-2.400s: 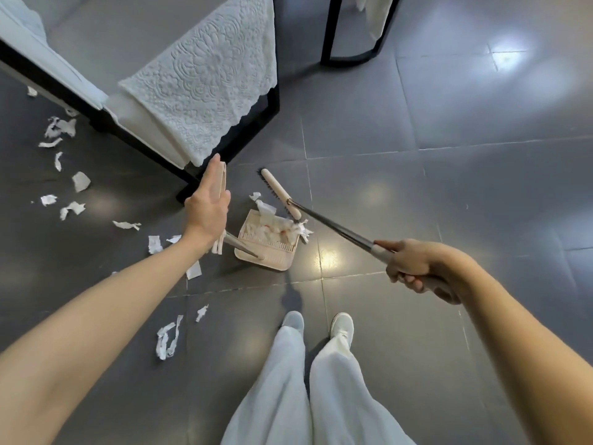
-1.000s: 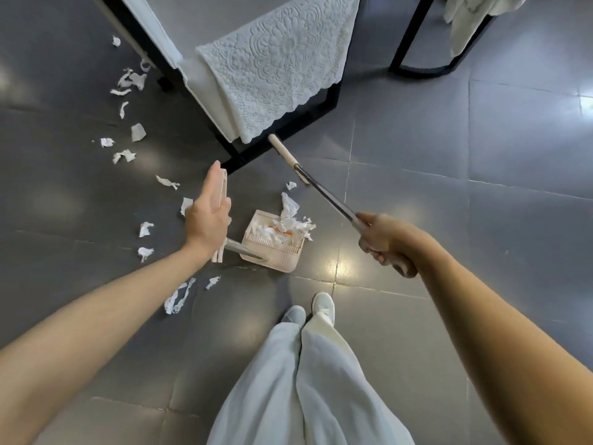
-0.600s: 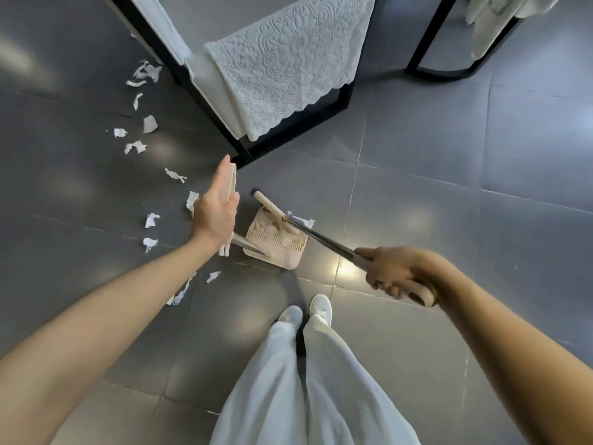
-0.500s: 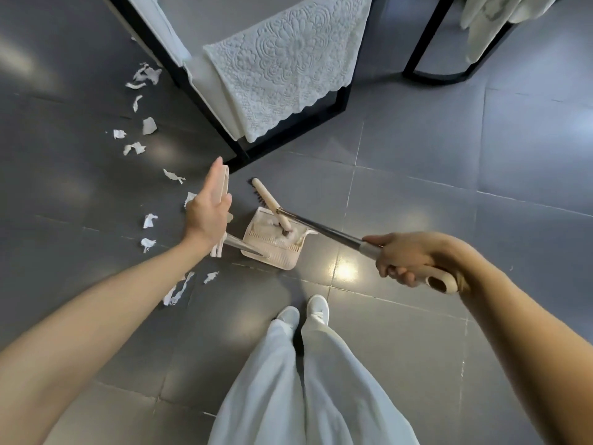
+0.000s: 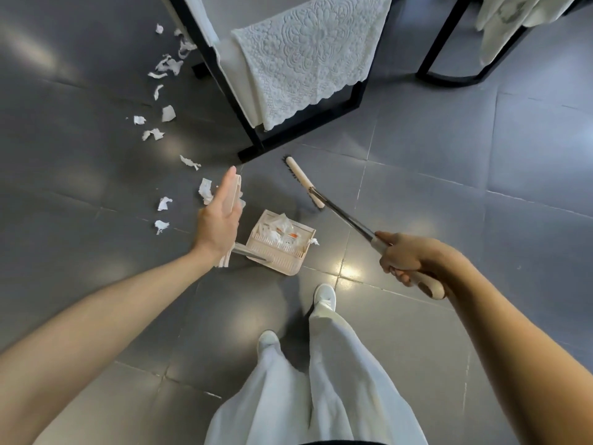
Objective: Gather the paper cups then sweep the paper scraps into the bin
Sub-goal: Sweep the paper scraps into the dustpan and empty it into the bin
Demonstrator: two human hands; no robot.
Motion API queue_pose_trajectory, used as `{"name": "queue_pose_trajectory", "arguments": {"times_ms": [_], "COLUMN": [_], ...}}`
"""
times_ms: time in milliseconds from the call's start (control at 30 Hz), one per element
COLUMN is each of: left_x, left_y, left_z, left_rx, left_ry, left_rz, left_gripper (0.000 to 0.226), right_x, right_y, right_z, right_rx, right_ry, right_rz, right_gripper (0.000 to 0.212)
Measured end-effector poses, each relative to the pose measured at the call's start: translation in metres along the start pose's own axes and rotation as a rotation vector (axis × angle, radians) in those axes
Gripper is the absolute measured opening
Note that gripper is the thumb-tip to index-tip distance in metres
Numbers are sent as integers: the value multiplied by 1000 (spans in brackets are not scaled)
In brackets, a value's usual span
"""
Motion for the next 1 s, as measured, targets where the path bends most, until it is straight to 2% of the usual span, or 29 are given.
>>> {"name": "queue_pose_trajectory", "arguments": {"times_ms": [67, 233, 333, 433, 633, 767, 867, 1000], "left_x": [13, 34, 48, 69, 108, 139, 162, 190], "left_y": [-12, -24, -37, -63, -113, -151, -179, -211], "left_z": [-4, -34, -51, -85, -179, -231, -262, -287], "left_rx": [31, -65, -50, -73, -211, -300, -380, -431], "left_ry": [-39, 57, 7, 2, 130, 56, 14, -42], "left_rz": [0, 5, -14, -32, -84, -187, -277, -345], "left_gripper": [62, 63, 65, 67, 67, 68, 70, 71], "right_x": [1, 5, 10, 26, 90, 140, 176, 202], "right_y": [0, -17, -31, -43, -33, -13, 10, 38], "right_z": [37, 118, 120, 112, 148, 172, 192, 223], "right_rx": [5, 122, 172, 153, 82, -31, -51, -4], "right_ry": [-103, -279, -134, 25, 53, -147, -366, -570], "right_rz": [-14, -11, 29, 38, -100, -221, -288, -283], "right_gripper": [60, 53, 52, 49, 39, 22, 26, 29]}}
Point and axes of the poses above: each hand's wrist, its own y-axis towards the middle knuckle, its own z-axis out of the palm, x = y × z, the point moved 10 cm from there along y, towards the middle knuckle, and after that the axes turned 6 degrees about y, right-handed, at the moved point
